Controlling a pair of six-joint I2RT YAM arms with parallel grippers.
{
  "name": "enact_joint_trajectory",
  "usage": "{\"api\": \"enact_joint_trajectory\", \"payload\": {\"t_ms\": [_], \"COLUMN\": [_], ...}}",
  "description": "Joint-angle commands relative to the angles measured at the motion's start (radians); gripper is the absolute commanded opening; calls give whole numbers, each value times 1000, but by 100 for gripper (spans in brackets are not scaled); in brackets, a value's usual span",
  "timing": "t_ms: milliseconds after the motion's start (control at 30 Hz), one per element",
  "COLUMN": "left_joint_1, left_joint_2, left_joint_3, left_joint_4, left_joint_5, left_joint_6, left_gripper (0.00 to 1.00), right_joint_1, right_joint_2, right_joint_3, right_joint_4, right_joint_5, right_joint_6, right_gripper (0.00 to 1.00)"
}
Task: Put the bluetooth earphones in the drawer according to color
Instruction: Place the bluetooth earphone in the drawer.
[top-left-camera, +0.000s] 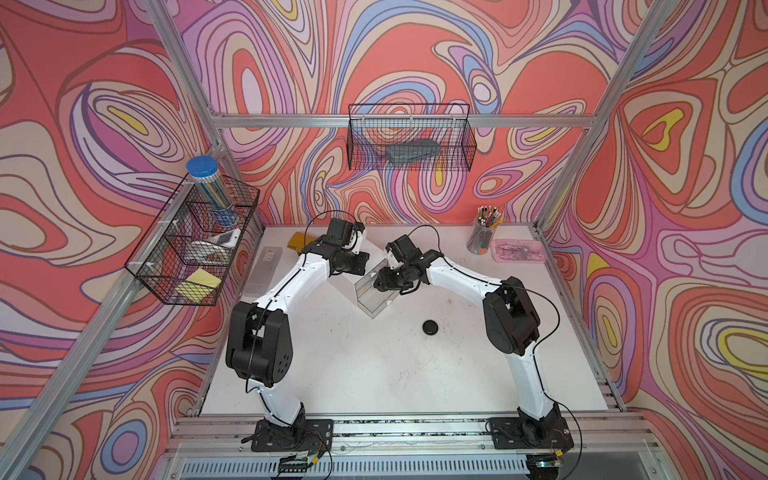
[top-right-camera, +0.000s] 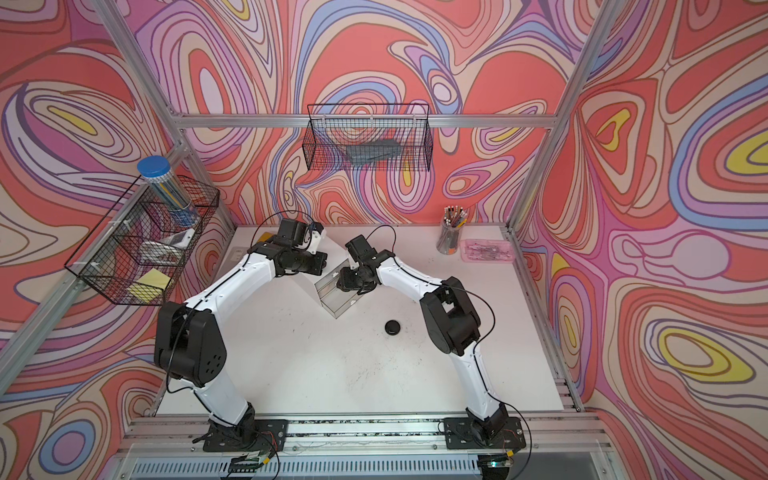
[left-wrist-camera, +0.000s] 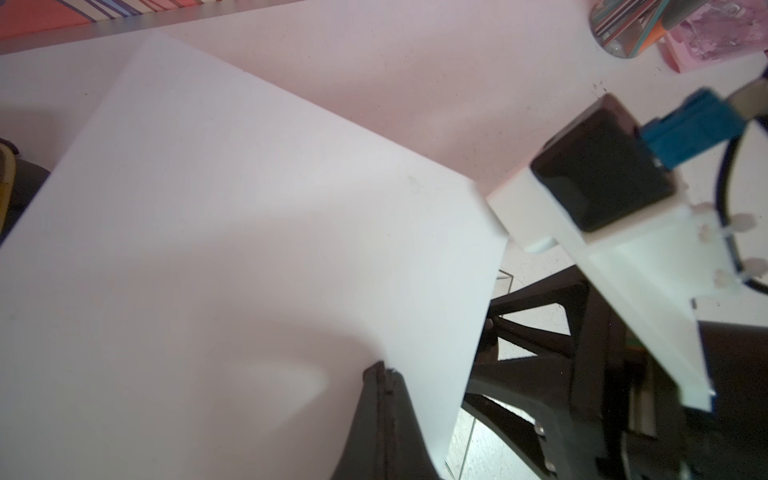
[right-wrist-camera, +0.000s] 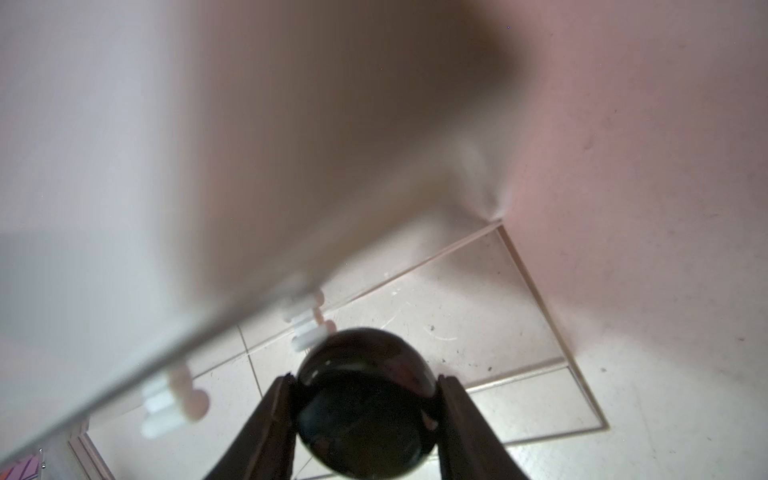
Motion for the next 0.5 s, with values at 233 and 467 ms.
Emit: {"api": "enact_joint_trajectory", "payload": {"t_ms": [233, 467], "left_joint_1": [-10, -10], "left_joint_2": [56, 55], "left_joint_3": [-27, -27], "left_joint_4": [-171, -171], "left_joint_5": [1, 0], "left_joint_6": [-2, 0], "left_gripper": [0, 0], "right_joint_1": [6, 6], "right_joint_2": [26, 31], "right_joint_3": [-8, -16], "right_joint_4": [12, 12], "right_joint_5": [-2, -1], "right_joint_6": [7, 10], "right_gripper": [58, 68]}}
